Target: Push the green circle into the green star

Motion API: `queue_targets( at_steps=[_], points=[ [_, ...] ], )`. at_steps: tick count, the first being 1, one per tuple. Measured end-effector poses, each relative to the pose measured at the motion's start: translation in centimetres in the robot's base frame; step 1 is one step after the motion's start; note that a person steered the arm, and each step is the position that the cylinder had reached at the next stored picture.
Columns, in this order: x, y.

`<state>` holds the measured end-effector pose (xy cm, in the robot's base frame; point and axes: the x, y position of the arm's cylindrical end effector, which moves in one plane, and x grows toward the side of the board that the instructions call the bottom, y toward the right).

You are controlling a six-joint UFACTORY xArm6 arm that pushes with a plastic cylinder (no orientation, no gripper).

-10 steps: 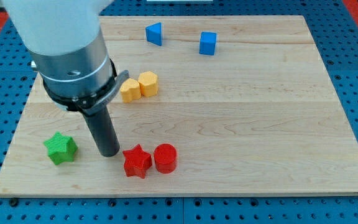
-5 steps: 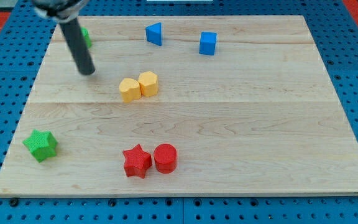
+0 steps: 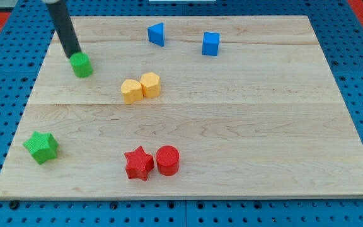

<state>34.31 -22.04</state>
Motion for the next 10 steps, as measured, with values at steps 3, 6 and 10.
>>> queue_targets(
  at_steps=[3,6,10],
  points=[
    [1.2,1.3],
    [9.9,-0.6],
    [7.7,2.4]
  ],
)
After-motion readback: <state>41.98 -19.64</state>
